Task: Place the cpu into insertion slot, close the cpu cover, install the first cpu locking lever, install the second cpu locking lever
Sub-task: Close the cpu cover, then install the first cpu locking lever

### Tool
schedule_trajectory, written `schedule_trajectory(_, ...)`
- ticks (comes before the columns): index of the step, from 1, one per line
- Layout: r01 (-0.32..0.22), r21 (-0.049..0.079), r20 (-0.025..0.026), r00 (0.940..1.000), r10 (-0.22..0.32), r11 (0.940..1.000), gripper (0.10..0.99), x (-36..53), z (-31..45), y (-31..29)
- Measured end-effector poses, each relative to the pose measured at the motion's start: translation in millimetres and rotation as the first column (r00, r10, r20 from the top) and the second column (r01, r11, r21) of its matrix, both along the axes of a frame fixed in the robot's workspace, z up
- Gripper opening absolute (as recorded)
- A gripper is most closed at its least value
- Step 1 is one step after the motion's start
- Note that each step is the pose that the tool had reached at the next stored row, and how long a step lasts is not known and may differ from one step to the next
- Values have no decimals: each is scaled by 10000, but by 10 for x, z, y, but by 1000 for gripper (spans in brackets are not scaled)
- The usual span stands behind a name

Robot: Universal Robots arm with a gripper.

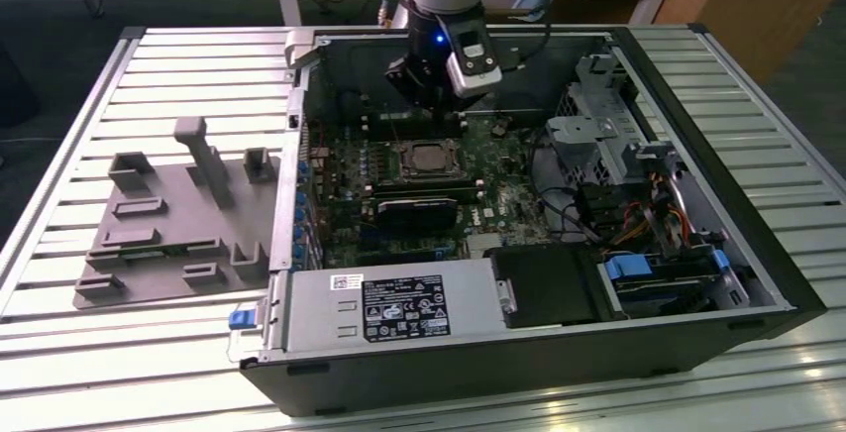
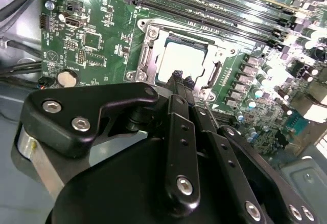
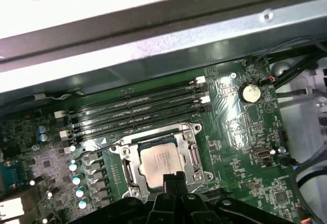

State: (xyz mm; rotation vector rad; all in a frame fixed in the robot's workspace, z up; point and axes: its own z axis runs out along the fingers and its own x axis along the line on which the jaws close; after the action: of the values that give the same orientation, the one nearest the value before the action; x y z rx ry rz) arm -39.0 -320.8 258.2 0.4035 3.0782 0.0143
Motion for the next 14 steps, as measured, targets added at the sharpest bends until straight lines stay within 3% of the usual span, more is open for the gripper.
schedule_trajectory(8, 0, 0, 0, 10000, 0, 10000, 102, 0, 103, 0)
schedule_trajectory(14, 0, 0, 0, 10000, 0, 10000, 102, 0, 105, 0)
